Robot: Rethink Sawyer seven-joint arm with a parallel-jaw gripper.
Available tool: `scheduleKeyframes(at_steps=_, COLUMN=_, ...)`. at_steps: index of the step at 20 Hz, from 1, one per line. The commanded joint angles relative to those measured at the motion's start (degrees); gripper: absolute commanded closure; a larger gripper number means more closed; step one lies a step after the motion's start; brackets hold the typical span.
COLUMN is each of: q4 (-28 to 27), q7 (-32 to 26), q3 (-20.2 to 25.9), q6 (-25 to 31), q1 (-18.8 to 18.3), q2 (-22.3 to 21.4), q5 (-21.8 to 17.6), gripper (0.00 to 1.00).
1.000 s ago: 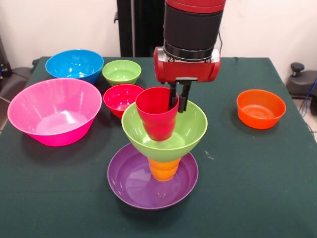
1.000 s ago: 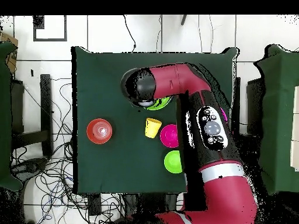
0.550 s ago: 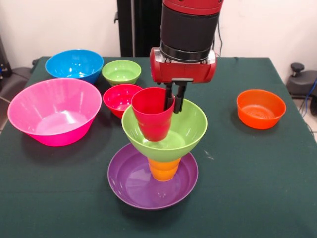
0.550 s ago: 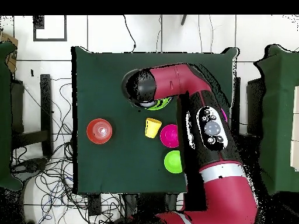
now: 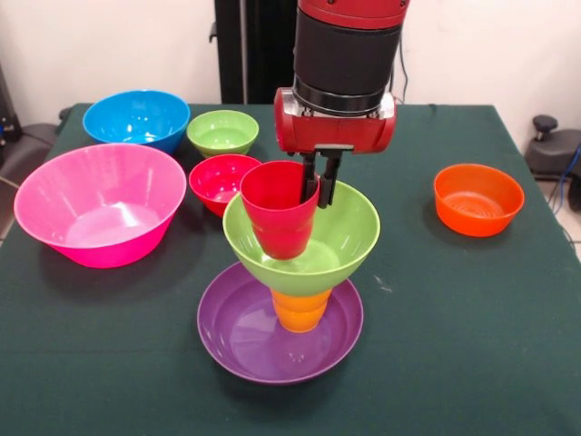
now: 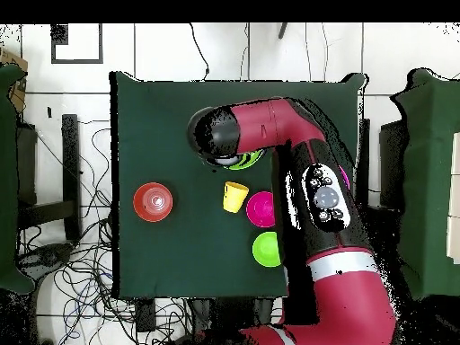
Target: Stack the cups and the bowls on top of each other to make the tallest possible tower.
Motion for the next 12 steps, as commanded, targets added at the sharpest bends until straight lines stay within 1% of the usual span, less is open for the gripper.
scheduleKeyframes(at_steps=1, q4=3.25, q7=-6.89, q3=0.25, q6=-0.02, q1=0.66, q2=1.71, q5=-3.26, gripper=1.00)
scheduleKeyframes(at_steps=12, q4=3.87, q7=-7.20, q3=0.96, q6=-1.52, q1=0.18, q2=1.74, q5=-3.16, gripper=1.00)
